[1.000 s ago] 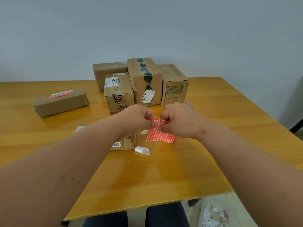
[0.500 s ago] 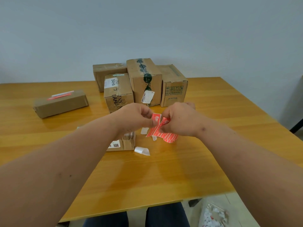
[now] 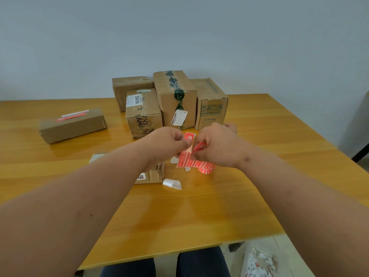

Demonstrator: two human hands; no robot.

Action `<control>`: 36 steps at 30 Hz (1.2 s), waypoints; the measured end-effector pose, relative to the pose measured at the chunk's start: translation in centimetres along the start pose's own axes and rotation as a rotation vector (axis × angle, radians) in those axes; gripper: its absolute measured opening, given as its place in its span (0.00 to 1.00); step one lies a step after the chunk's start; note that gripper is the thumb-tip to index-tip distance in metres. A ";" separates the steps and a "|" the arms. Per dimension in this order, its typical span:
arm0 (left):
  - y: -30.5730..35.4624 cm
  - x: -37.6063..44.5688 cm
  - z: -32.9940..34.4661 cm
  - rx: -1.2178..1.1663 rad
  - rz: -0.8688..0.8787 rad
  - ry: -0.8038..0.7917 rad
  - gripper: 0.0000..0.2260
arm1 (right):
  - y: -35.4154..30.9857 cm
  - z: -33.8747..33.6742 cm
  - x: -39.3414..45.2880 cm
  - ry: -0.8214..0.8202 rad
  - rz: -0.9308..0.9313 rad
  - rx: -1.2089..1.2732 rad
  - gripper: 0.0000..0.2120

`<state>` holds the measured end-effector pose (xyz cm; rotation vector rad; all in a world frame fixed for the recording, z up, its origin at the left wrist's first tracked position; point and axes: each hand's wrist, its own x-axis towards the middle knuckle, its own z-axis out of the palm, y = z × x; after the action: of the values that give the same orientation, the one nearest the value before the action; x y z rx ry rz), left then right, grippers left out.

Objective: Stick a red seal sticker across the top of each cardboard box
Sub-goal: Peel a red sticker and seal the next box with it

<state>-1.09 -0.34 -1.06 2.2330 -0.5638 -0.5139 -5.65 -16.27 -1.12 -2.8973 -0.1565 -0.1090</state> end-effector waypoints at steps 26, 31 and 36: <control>-0.8 0.6 0.3 0.007 -0.064 0.124 0.06 | 0.3 0.4 0.1 0.004 -0.055 0.029 0.07; -0.9 0.8 0.0 0.032 -0.085 0.210 0.06 | -0.1 -0.4 -0.4 -0.049 -0.059 0.038 0.07; -1.0 0.6 -1.0 -0.077 -0.101 0.260 0.06 | -0.3 -1.0 -0.4 -0.065 -0.046 -0.040 0.14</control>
<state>0.17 0.55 -1.27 2.2180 -0.2929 -0.2832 -6.14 -16.29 -0.14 -2.9395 -0.2348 -0.0259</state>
